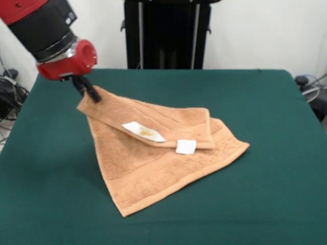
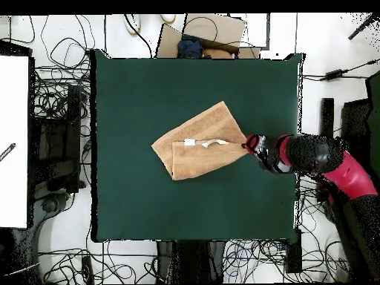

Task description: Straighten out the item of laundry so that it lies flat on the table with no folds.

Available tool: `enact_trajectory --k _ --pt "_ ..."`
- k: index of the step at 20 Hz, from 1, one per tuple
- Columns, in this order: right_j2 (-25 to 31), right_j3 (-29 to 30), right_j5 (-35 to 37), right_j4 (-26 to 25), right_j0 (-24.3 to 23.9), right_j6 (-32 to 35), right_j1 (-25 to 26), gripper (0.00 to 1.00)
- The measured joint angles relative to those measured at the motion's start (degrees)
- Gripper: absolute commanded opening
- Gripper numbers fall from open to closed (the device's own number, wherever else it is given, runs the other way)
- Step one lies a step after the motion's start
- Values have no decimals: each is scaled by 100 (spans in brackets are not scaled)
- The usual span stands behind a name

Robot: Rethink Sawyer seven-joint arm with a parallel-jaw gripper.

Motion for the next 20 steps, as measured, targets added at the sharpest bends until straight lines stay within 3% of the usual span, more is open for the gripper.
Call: enact_trajectory --k 1,20 --pt "2 -74 66 -4 -79 -197 65 100" --pt "42 -533 231 -55 -226 -605 231 100"
